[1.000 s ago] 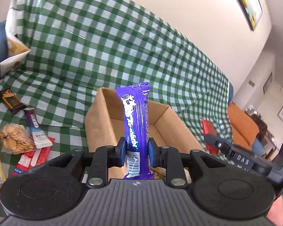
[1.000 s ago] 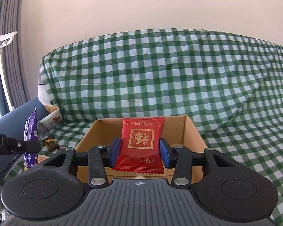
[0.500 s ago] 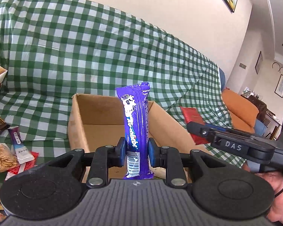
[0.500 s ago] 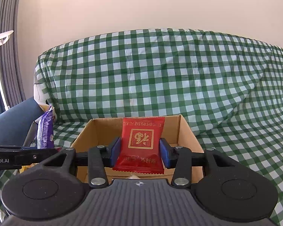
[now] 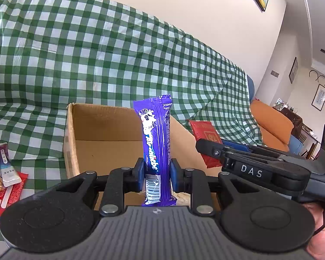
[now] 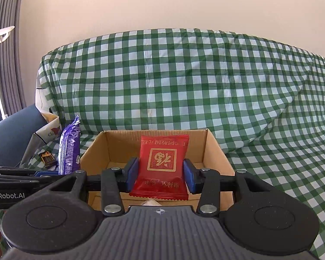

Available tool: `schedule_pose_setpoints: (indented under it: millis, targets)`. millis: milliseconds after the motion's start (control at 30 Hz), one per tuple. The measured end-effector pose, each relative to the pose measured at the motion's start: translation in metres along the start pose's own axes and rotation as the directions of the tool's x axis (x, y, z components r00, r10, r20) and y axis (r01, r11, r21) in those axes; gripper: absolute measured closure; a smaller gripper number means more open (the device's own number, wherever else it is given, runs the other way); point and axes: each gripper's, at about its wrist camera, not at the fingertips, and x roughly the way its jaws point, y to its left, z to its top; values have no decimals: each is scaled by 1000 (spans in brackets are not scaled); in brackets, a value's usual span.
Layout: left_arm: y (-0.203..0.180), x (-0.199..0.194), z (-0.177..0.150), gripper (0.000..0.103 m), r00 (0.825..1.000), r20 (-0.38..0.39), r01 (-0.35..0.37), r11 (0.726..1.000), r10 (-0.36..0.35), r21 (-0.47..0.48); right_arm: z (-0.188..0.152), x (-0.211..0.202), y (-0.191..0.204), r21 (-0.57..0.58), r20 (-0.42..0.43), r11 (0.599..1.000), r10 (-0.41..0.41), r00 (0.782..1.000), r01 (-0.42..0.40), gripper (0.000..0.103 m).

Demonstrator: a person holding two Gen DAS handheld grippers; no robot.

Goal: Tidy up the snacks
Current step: 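Lift and carry the purple bar and red packet over the cardboard box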

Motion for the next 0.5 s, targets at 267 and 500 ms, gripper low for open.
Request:
schedule_pose_setpoints:
  millis: [267, 500]
  targets:
    - [-2, 5, 0, 77, 1000, -3, 18, 1000, -18, -6, -1, 3, 0, -5, -5, 1000, -16, 1000, 16, 57]
    - [-3, 5, 0, 77, 1000, -2, 25, 1000, -25, 2, -2, 4, 3, -18, -7, 1000, -16, 1000, 16, 56]
